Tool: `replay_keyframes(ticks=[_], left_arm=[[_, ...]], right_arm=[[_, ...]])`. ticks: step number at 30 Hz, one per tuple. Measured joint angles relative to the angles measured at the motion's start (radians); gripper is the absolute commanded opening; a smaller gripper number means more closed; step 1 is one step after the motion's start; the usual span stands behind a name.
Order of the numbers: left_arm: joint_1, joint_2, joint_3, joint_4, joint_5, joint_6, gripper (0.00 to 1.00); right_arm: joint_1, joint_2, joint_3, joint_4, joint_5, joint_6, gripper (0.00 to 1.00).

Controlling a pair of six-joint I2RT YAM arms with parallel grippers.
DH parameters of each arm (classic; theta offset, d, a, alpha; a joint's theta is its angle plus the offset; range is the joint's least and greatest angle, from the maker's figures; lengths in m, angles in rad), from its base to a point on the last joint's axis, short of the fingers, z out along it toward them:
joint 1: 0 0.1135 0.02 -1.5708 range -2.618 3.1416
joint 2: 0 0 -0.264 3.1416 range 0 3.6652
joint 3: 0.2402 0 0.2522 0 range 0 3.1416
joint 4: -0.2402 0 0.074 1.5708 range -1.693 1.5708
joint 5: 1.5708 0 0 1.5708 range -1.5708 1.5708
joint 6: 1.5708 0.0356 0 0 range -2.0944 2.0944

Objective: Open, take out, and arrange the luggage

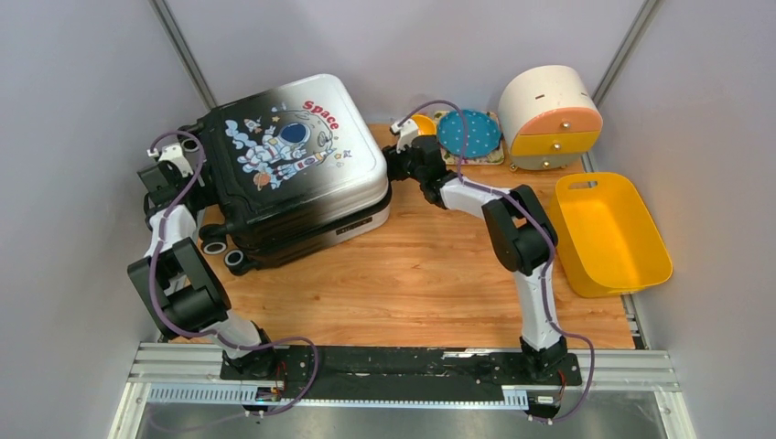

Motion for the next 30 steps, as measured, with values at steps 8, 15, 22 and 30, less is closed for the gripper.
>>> replay_keyframes(ticks=[8,15,22,30], left_arm=[[0.000,-0.062,-0.035,-0.040,0.159,0.141,0.88],[-0.006,-0.024,0.061,-0.097,0.113,0.195,0.90],[-0.060,0.032,0.370,-0.176,0.000,0.235,0.90],[-0.117,-0.172,0.394,-0.238,0.051,0.271,0.91]], right_arm=[[0.004,-0.193,-0.265,0.041,-0.082,-0.102,0.54],[0.025,-0.290,-0.362,-0.004,-0.129,-0.161,0.54],[0.080,-0.291,-0.350,-0.061,-0.177,-0.169,0.54],[0.195,-0.291,-0.350,-0.083,-0.312,-0.150,0.55]])
